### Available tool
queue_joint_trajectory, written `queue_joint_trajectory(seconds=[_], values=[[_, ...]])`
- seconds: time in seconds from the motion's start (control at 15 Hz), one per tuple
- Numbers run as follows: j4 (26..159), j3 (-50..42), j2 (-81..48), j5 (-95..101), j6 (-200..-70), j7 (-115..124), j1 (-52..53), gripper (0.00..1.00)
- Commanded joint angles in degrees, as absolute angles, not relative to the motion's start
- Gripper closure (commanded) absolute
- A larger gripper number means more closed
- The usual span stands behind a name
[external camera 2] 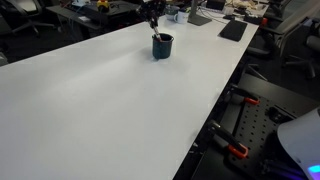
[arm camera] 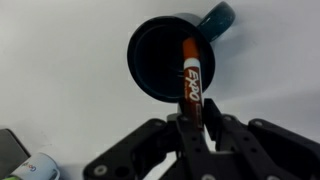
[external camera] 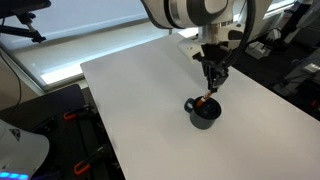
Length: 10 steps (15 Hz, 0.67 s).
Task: Take the red marker out of the green mug.
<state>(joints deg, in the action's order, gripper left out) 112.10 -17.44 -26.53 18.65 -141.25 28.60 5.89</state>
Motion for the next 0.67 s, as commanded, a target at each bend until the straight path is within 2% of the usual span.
queue_joint_trajectory(seconds=[0.0, 0.33, 0.6], values=[[112.83, -17.7, -22.26, 22.73, -138.73, 32.11, 8.22, 0.95], [114.29, -16.51, -17.64, 32.1, -139.76, 38.3, 10.75, 0.95], [113.29, -9.81, -17.73, 24.17, -137.62, 29.77, 7.43, 0.95]])
